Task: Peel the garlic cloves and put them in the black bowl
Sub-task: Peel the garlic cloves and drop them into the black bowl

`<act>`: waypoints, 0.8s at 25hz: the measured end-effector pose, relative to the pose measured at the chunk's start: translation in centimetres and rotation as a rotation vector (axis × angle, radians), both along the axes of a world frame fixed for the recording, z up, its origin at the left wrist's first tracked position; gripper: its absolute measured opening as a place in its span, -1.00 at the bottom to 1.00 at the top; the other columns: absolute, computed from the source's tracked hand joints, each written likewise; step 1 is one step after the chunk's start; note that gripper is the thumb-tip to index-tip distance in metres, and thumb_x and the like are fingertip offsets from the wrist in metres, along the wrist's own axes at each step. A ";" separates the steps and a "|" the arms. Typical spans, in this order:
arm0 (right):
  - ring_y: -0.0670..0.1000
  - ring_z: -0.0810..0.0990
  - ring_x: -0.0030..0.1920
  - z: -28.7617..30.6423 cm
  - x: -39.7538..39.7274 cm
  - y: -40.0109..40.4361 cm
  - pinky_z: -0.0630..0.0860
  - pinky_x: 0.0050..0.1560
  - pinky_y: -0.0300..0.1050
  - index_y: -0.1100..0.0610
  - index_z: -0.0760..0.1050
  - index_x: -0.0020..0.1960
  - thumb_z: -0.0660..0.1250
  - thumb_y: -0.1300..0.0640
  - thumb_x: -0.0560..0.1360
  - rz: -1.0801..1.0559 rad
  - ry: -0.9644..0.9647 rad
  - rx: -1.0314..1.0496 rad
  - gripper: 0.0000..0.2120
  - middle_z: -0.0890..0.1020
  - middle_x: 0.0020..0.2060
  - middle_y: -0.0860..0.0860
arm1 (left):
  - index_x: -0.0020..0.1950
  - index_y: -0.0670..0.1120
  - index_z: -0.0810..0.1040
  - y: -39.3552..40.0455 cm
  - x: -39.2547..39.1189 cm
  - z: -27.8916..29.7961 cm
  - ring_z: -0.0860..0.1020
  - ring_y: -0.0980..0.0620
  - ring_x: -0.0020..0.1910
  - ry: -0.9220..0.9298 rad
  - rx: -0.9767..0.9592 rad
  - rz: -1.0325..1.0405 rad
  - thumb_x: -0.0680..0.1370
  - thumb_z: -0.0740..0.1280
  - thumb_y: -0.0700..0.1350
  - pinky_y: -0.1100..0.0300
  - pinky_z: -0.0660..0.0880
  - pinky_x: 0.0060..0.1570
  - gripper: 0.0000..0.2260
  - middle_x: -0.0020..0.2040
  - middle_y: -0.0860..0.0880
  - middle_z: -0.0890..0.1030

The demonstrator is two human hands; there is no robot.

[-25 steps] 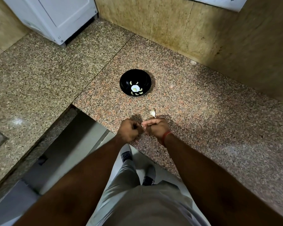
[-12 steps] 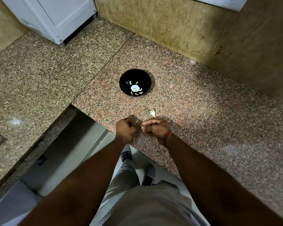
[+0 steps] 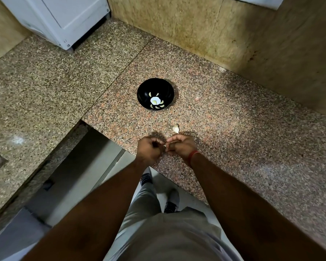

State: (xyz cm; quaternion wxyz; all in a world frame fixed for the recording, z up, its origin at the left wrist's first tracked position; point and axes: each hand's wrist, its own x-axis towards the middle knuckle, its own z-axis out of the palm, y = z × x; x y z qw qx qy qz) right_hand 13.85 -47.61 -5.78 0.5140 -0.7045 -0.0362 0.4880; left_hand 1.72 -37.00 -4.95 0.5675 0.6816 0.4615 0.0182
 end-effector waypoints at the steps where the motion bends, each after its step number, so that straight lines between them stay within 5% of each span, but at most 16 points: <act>1: 0.08 0.69 -0.24 0.0 0.1 -0.1 0.69 -0.20 0.00 0.33 0.61 -0.01 0.44 0.49 0.42 -0.011 -0.004 0.007 -0.82 0.71 -0.18 0.18 | -0.10 -0.22 0.69 0.1 0.1 0.0 0.58 -0.01 -0.49 -0.016 -0.027 0.007 0.49 0.51 -0.33 0.07 0.59 -0.42 -0.95 -0.28 -0.17 0.70; 8: 0.01 0.68 -0.27 0.3 0.3 -0.4 0.66 -0.25 -0.09 0.39 0.59 0.03 0.46 0.45 0.45 -0.015 -0.015 0.047 -0.83 0.70 -0.19 0.16 | -0.12 -0.16 0.66 0.1 0.5 0.2 0.59 0.06 -0.50 0.062 0.023 -0.079 0.58 0.41 -0.28 0.18 0.53 -0.48 -0.90 -0.26 -0.13 0.68; 11: 0.09 0.67 -0.22 0.2 0.6 -0.4 0.66 -0.18 0.02 0.34 0.61 -0.01 0.47 0.45 0.43 0.014 -0.046 0.037 -0.84 0.71 -0.14 0.24 | -0.07 -0.24 0.64 -0.1 0.6 0.6 0.55 0.05 -0.54 0.054 -0.048 -0.042 0.59 0.41 -0.28 0.23 0.47 -0.55 -0.95 -0.29 -0.14 0.66; 20: 0.12 0.70 -0.17 0.5 1.3 -0.3 0.68 -0.20 -0.03 0.36 0.61 0.06 0.44 0.47 0.45 0.029 0.026 0.055 -0.81 0.71 -0.07 0.25 | -0.04 -0.31 0.63 0.6 0.4 0.3 0.55 -0.02 -0.54 -0.024 -0.115 -0.026 0.60 0.39 -0.29 0.14 0.54 -0.53 -0.92 -0.35 -0.12 0.61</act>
